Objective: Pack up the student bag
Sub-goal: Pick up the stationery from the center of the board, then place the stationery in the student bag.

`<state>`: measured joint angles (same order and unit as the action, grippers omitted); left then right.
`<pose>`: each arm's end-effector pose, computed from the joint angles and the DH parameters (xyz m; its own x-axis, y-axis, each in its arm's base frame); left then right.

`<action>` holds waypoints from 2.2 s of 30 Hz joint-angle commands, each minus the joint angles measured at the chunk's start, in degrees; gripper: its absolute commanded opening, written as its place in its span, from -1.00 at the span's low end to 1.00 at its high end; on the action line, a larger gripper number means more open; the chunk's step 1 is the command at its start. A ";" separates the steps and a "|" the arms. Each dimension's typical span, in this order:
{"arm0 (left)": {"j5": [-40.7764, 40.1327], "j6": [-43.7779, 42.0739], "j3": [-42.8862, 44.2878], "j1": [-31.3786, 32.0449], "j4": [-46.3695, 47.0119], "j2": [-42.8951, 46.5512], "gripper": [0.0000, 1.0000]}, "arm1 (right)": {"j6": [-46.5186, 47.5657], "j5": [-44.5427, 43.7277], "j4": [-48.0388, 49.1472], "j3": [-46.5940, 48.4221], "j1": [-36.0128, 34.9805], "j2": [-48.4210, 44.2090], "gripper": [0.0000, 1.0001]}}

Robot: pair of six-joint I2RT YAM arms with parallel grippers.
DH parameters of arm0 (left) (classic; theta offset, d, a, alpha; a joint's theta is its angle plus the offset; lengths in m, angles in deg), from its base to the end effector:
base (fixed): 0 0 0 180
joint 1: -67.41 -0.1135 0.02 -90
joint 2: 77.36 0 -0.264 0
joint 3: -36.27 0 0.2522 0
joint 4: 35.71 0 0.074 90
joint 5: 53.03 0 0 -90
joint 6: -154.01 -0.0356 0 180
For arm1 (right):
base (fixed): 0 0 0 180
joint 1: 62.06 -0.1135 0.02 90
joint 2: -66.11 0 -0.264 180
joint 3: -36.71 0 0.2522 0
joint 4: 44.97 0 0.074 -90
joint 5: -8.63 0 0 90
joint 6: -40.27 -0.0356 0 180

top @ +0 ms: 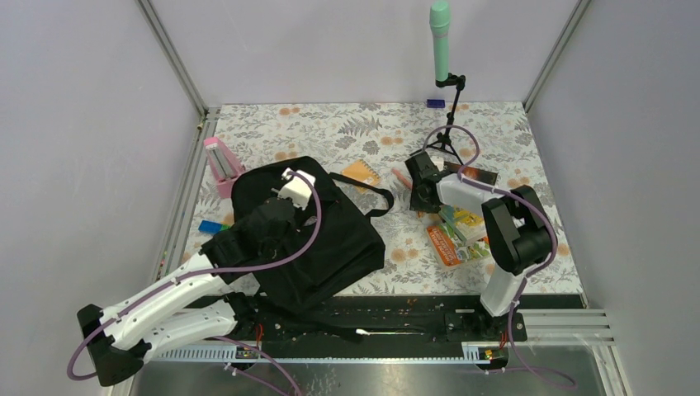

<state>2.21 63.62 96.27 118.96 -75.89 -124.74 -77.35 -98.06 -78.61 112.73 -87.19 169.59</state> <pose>0.1271 -0.1275 0.3151 -0.2855 0.3685 -0.8847 0.3310 0.9042 0.2698 0.3281 0.1426 0.1593 -0.8326 0.0999 -0.5448 0.1184 0.9930 0.0013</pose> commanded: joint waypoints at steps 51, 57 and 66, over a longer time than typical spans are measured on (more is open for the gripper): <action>20.79 7.89 10.41 -5.48 -1.90 -17.07 -1.00 | -4.55 19.51 13.23 11.14 -26.81 -9.29 -0.41; 20.97 7.94 10.45 -5.76 -1.94 -17.05 -1.00 | -4.51 19.02 15.47 10.85 -26.86 -7.68 -0.41; 20.24 8.11 10.38 -6.50 -1.91 -16.63 -1.00 | -2.49 20.77 14.16 5.99 -27.43 -8.78 -0.41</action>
<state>22.43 71.16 103.57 113.04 -80.41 -142.00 -81.37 -78.67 -65.43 121.15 -113.72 162.34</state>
